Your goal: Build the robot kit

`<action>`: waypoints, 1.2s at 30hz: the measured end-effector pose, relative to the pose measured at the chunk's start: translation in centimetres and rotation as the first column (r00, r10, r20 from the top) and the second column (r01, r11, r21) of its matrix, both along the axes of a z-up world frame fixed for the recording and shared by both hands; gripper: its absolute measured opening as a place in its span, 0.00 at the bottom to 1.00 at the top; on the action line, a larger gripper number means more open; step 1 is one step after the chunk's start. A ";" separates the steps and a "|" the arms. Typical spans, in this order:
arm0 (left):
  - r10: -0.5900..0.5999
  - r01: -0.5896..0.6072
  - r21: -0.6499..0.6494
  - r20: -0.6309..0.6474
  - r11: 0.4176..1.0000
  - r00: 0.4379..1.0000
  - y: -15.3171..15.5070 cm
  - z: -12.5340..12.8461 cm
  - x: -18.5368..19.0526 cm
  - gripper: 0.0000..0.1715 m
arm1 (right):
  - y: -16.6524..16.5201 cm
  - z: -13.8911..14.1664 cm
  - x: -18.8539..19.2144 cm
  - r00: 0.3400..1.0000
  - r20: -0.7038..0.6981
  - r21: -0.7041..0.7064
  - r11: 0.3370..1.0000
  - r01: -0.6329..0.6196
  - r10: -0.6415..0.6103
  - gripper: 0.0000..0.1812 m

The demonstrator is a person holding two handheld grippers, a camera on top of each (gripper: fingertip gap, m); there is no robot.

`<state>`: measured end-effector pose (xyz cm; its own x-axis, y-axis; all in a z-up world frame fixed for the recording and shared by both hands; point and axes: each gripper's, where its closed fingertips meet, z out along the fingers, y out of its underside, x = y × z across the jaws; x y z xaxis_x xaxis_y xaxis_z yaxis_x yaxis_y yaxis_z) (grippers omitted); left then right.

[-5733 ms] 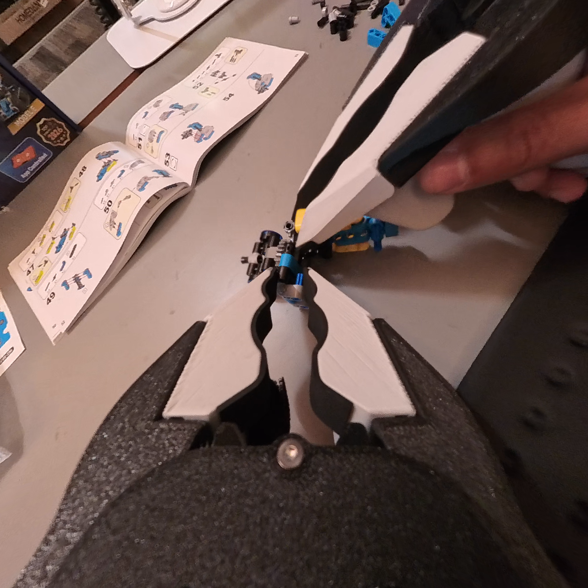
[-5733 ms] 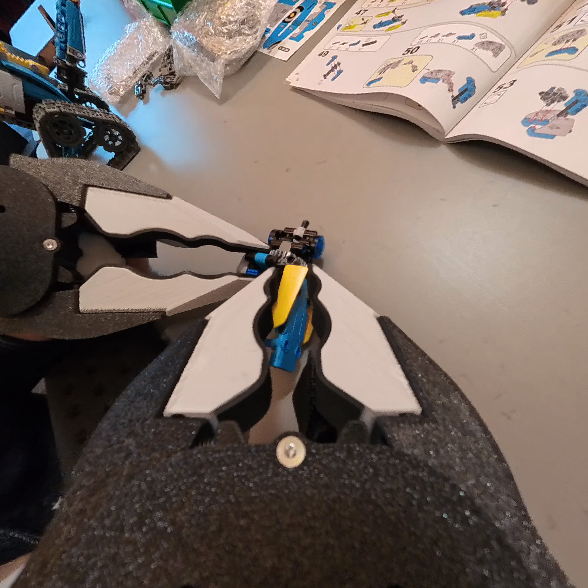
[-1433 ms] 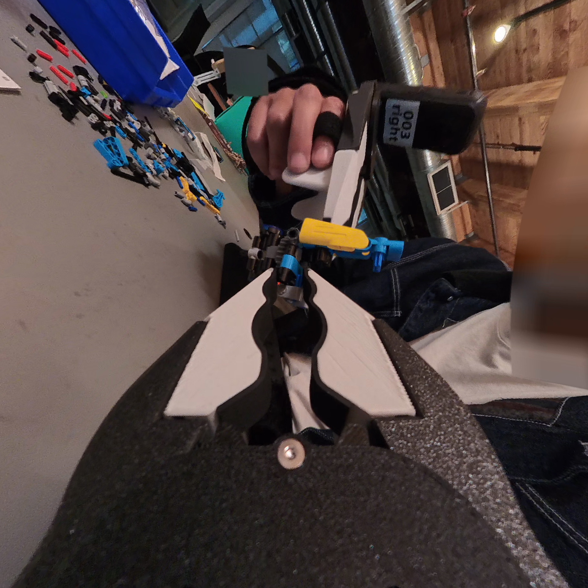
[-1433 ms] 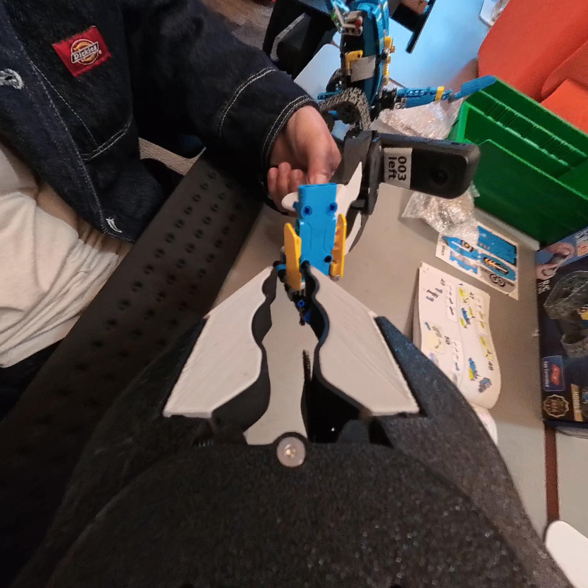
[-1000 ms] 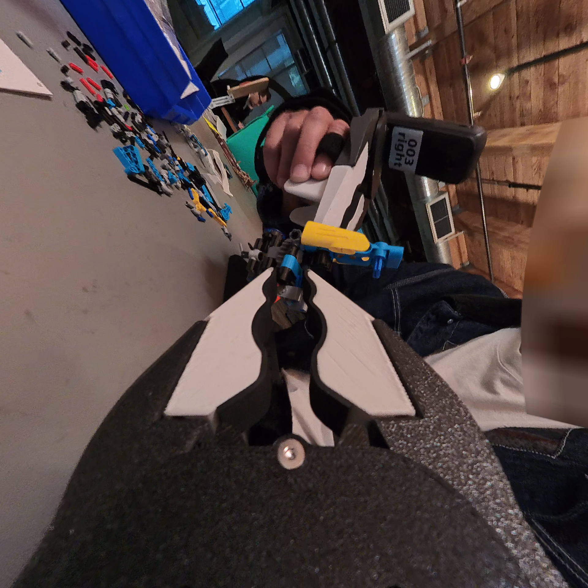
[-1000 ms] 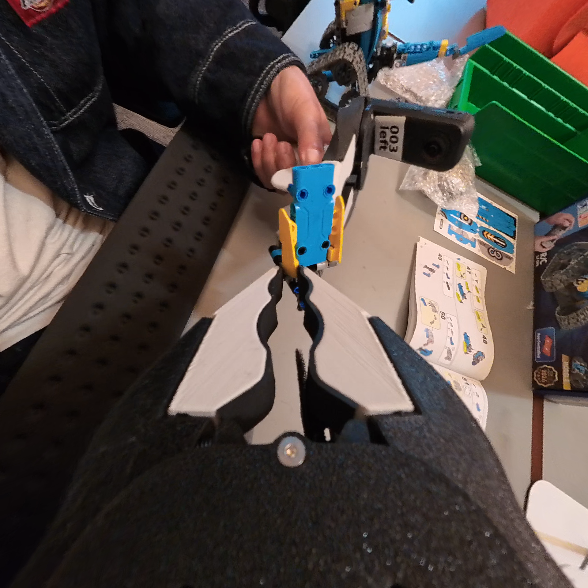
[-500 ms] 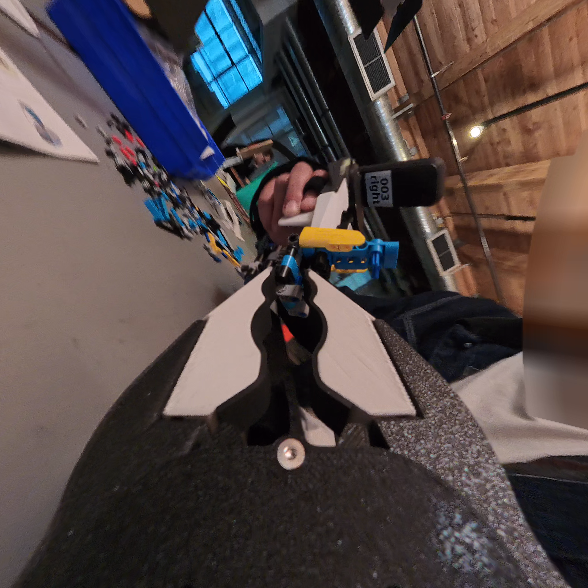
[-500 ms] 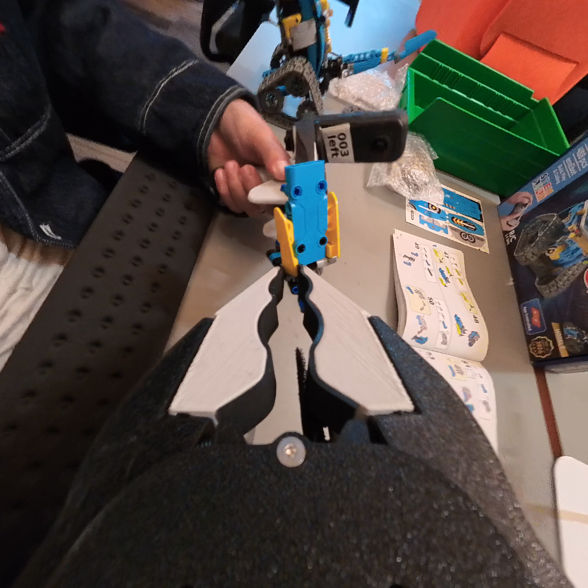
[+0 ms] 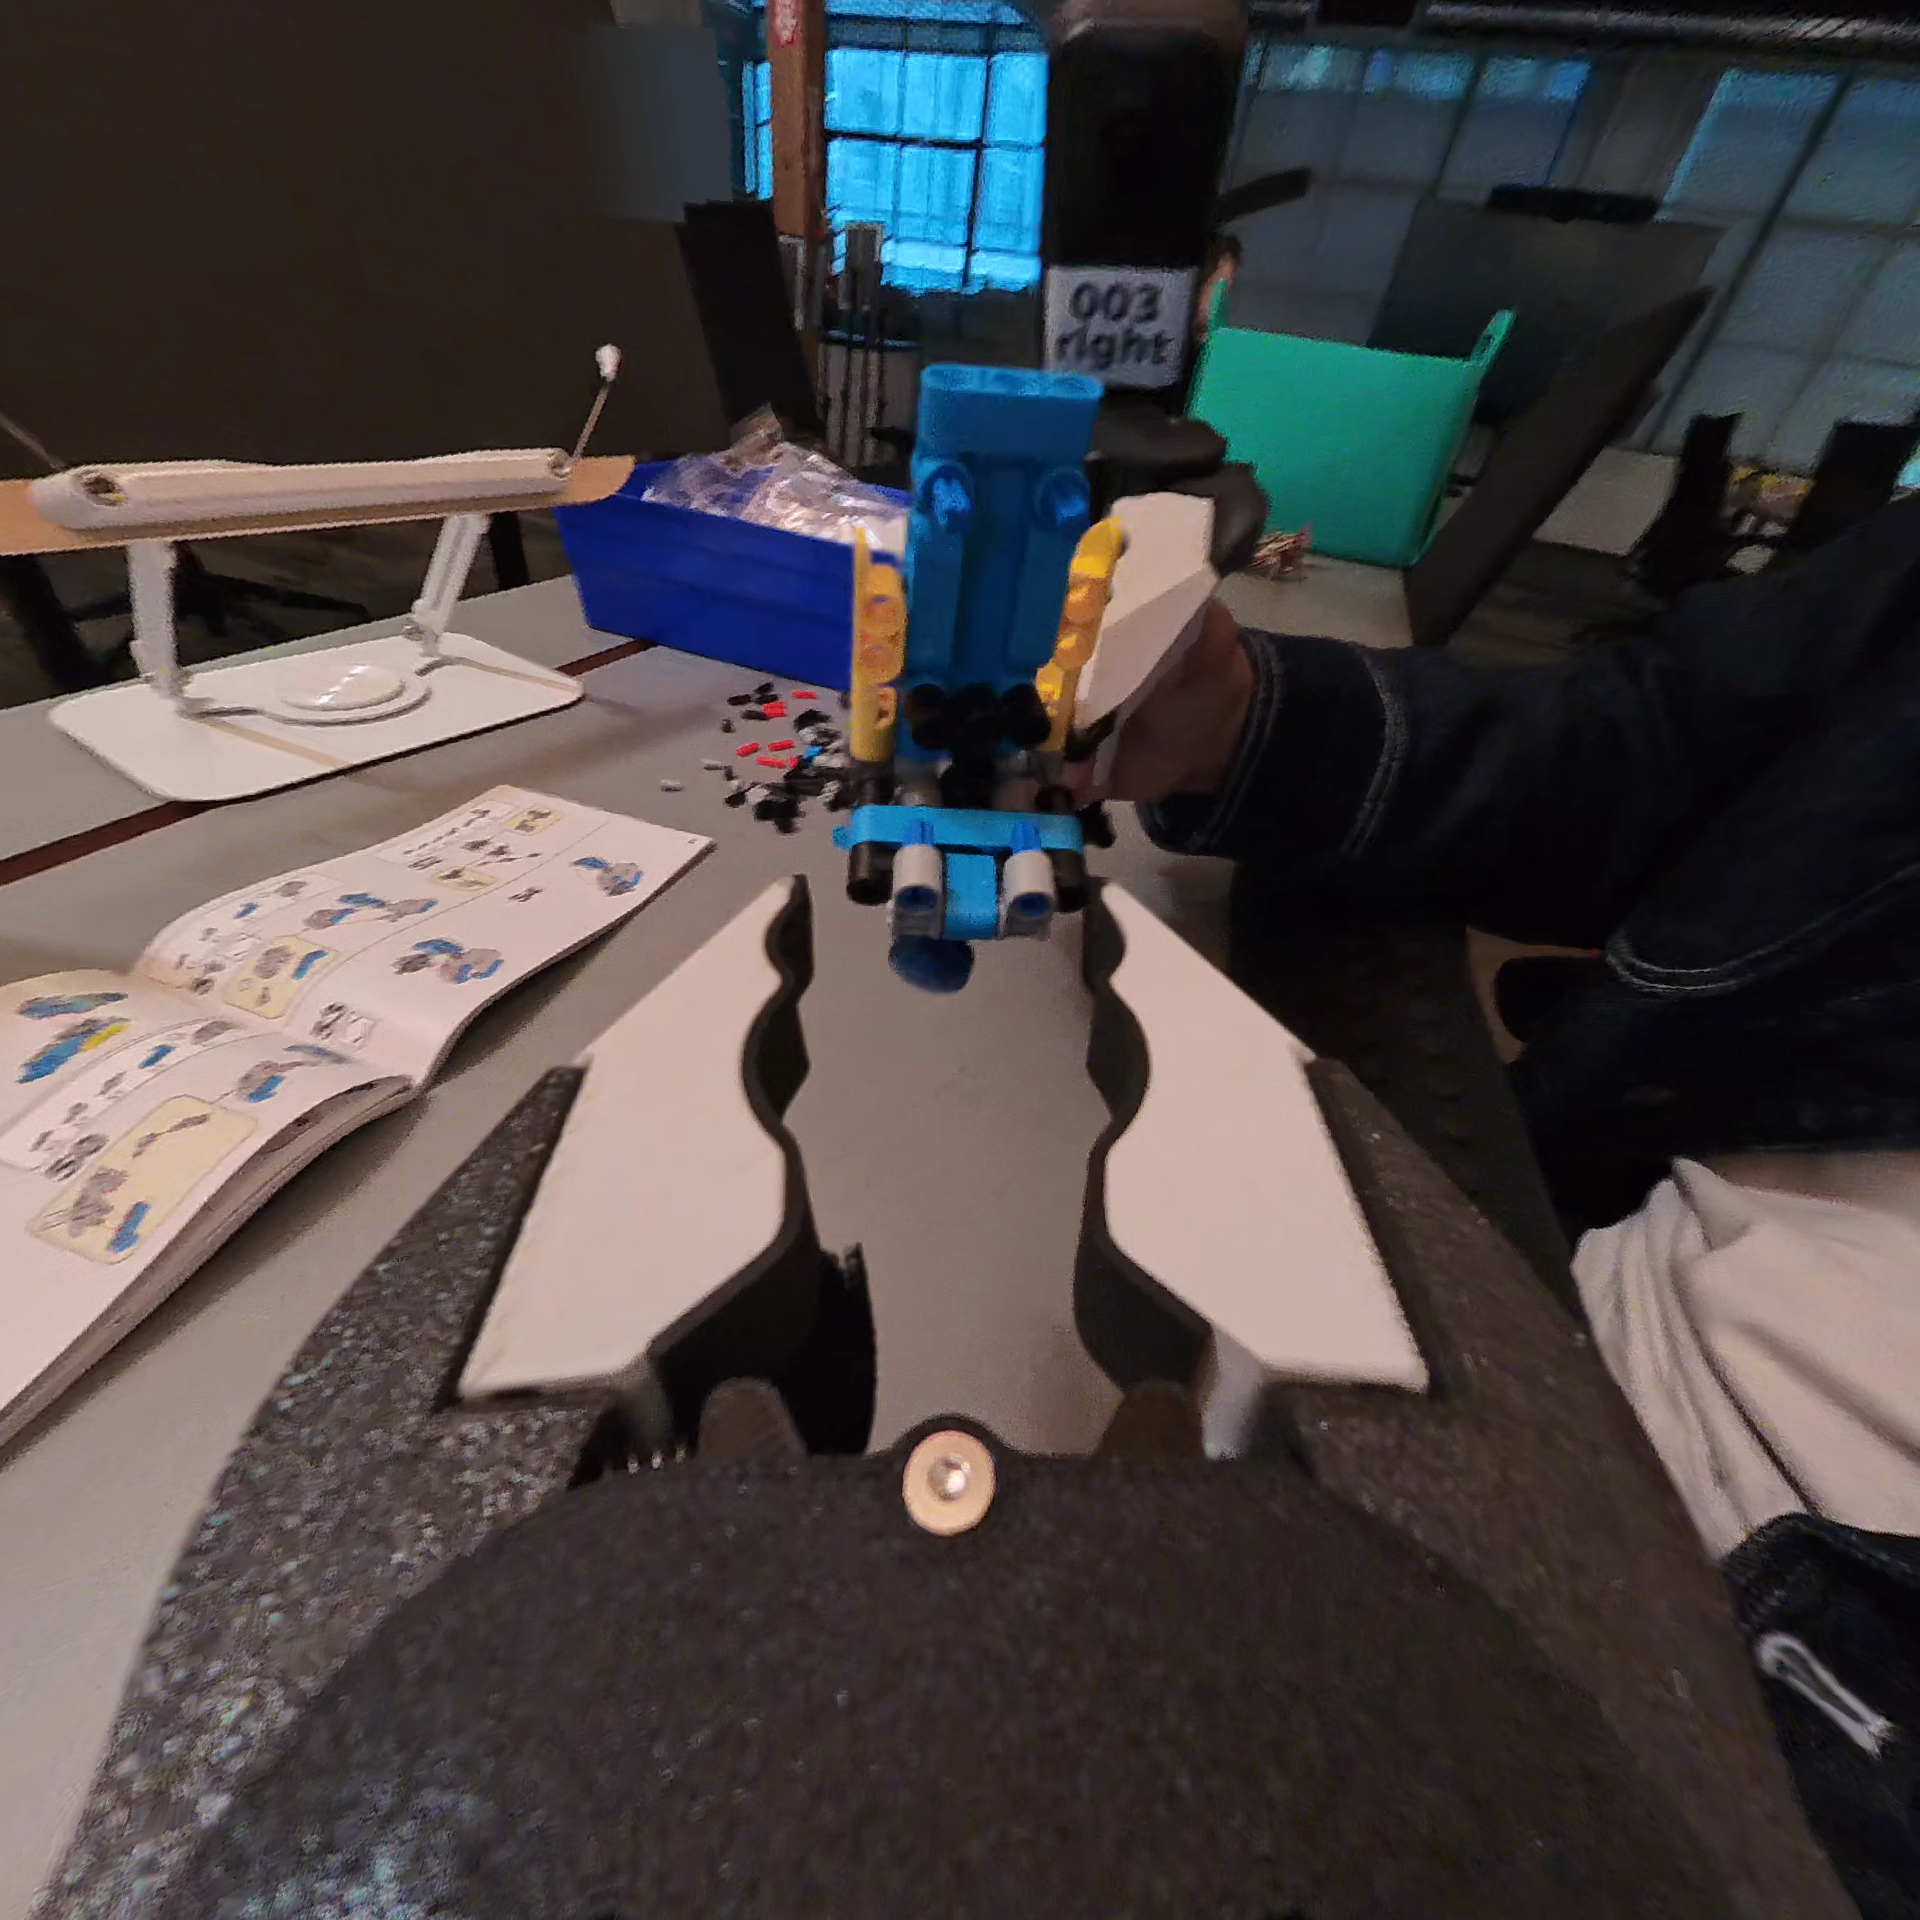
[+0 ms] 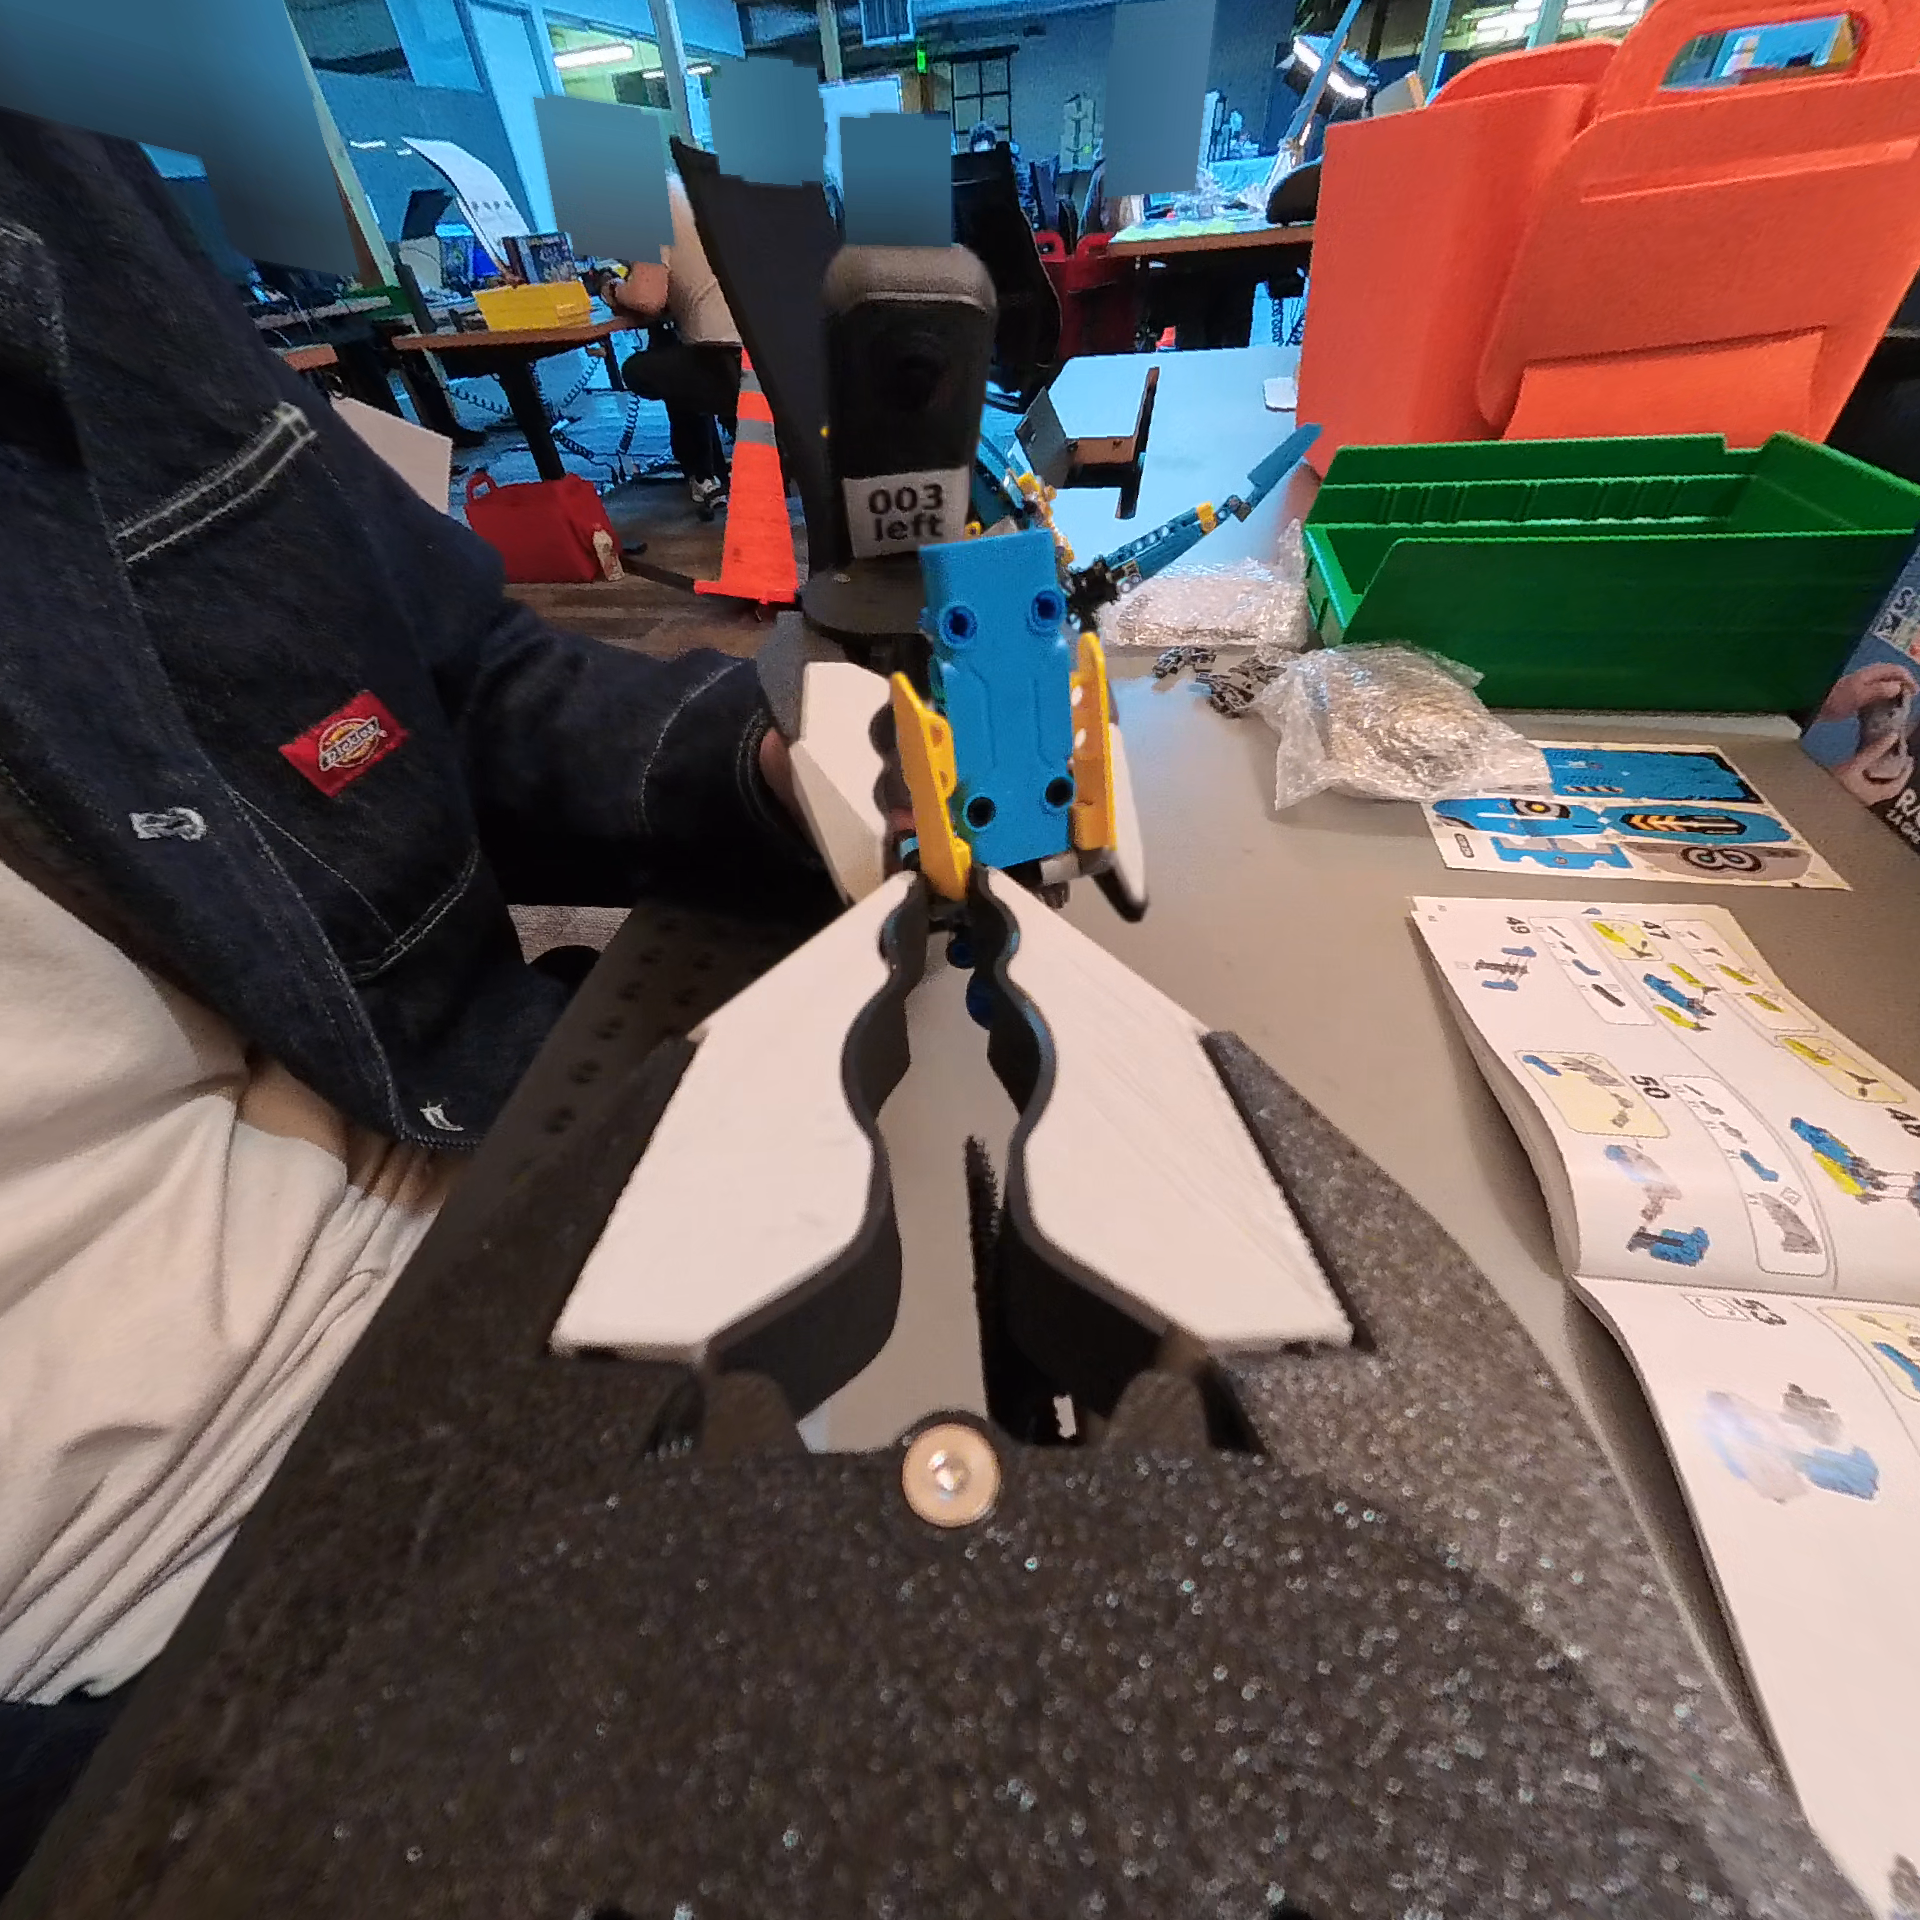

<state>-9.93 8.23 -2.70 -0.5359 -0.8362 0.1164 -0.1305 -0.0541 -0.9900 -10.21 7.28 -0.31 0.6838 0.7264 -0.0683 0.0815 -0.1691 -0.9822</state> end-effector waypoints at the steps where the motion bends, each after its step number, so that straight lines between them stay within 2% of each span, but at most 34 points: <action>1: -0.027 0.027 -0.015 0.008 1.000 1.000 -0.3 0.2 -0.3 0.26 | 0.0 -0.1 -0.1 1.000 -0.001 -0.007 1.000 -0.002 0.002 0.04; 6: -0.009 0.009 -0.026 -0.006 1.000 1.000 -0.5 -0.2 -0.1 0.25 | 0.0 -0.2 0.0 1.000 -0.018 -0.012 1.000 0.012 -0.012 0.04; 9: 0.019 -0.021 -0.019 -0.064 1.000 0.998 -0.5 -1.5 0.3 0.24 | 0.1 -0.7 0.1 0.999 0.005 -0.011 0.999 0.037 -0.036 0.04; 12: 0.026 -0.024 0.017 -0.119 1.000 0.993 -1.0 -2.9 0.6 0.24 | 0.1 -1.0 -0.8 1.000 0.026 -0.016 1.000 0.010 -0.009 0.03; 15: 0.021 -0.023 -0.015 -0.120 1.000 0.993 -0.8 -2.8 0.6 0.24 | 0.4 -0.8 -0.9 0.998 0.057 -0.001 1.000 0.028 -0.028 0.03; 18: 0.010 -0.024 -0.109 -0.132 0.994 0.991 -0.2 -2.4 0.6 0.24 | 0.6 -1.3 0.3 0.994 0.082 -0.012 0.997 0.070 -0.069 0.03; 19: 0.014 -0.028 -0.101 -0.142 0.994 0.990 -0.2 -2.7 0.7 0.21 | 0.8 -1.4 0.2 0.994 0.074 -0.006 0.997 0.077 -0.076 0.03; 25: 0.009 -0.027 -0.128 -0.141 0.991 0.990 0.1 -2.6 0.8 0.21 | 1.3 -1.4 0.7 0.987 0.108 0.026 0.993 0.114 -0.116 0.04; 29: -0.010 0.000 -0.086 -0.119 0.996 0.993 -0.4 -2.6 0.5 0.23 | 0.8 -1.0 0.1 0.999 0.017 -0.032 0.999 0.038 -0.038 0.03; 31: -0.031 0.019 -0.087 -0.137 0.996 0.990 -0.6 -2.7 0.2 0.39 | 0.0 -1.0 -0.2 0.997 -0.059 -0.099 0.993 -0.058 0.052 0.03; 32: -0.050 0.036 -0.103 -0.141 0.994 0.989 -0.6 -2.5 0.1 0.42 | -0.4 -0.9 -0.2 0.991 -0.097 -0.117 0.988 -0.101 0.090 0.03; 35: -0.140 0.119 -0.181 -0.107 0.976 0.984 -1.2 -0.9 -0.8 0.41 | -0.5 -0.6 0.7 0.962 -0.235 -0.139 0.974 -0.178 0.142 0.02; 36: -0.143 0.126 -0.171 -0.093 0.977 0.985 -1.3 -0.6 -0.8 0.42 | -0.9 -0.4 0.7 0.929 -0.318 -0.151 0.958 -0.245 0.188 0.02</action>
<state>-10.78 6.88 -3.32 -0.6199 -0.7222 0.3067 -0.2496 -0.1891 -0.9497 -9.46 6.36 -0.73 0.4383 0.8094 -0.3909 -0.1539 -0.3609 -0.9198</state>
